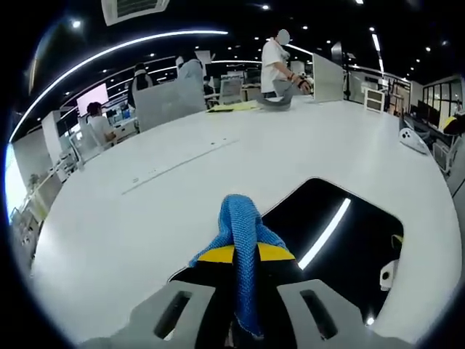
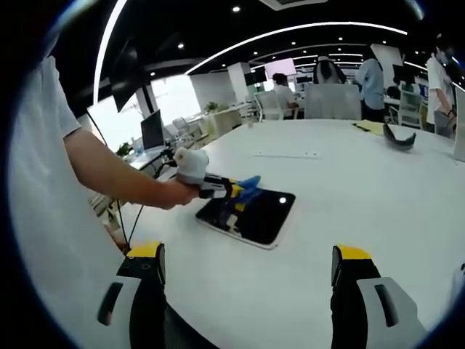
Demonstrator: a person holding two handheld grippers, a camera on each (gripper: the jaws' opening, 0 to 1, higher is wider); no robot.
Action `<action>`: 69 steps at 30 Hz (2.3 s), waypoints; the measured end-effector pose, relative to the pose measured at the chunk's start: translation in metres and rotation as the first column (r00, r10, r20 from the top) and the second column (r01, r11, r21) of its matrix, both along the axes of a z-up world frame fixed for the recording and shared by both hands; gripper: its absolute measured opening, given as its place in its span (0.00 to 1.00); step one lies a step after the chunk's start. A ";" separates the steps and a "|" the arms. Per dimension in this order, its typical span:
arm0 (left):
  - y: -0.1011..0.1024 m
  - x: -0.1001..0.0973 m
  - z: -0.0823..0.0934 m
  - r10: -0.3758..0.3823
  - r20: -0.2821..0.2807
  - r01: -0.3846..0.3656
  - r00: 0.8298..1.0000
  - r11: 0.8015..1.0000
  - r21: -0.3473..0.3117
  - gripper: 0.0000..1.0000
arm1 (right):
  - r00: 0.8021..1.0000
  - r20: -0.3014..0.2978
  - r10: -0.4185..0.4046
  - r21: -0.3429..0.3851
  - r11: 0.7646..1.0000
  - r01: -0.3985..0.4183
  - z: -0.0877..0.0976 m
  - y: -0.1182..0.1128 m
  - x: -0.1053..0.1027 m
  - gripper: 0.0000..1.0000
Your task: Wipe the mirror surface with the cleaning cloth until all visible marks leave the cleaned area.
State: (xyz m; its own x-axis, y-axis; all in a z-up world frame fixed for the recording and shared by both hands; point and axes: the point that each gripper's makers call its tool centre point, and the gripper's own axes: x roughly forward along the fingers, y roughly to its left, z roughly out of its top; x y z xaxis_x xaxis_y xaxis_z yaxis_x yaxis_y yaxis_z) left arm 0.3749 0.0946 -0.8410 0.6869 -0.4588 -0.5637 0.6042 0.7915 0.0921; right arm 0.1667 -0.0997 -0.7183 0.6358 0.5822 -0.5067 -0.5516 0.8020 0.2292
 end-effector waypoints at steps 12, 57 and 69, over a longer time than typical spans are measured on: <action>0.006 0.008 0.001 0.018 -0.001 -0.018 1.000 1.000 0.000 0.07 | 1.000 -0.003 -0.003 -0.004 1.000 0.003 -0.001 0.001 -0.001 0.95; 0.012 0.002 0.000 0.060 -0.021 -0.060 0.998 0.998 0.003 0.07 | 1.000 0.018 0.005 -0.004 1.000 -0.004 0.006 0.002 0.002 0.94; 0.017 -0.006 0.000 0.074 -0.019 -0.075 0.997 0.997 -0.014 0.07 | 1.000 0.022 0.006 -0.005 1.000 -0.006 0.007 0.002 0.002 0.94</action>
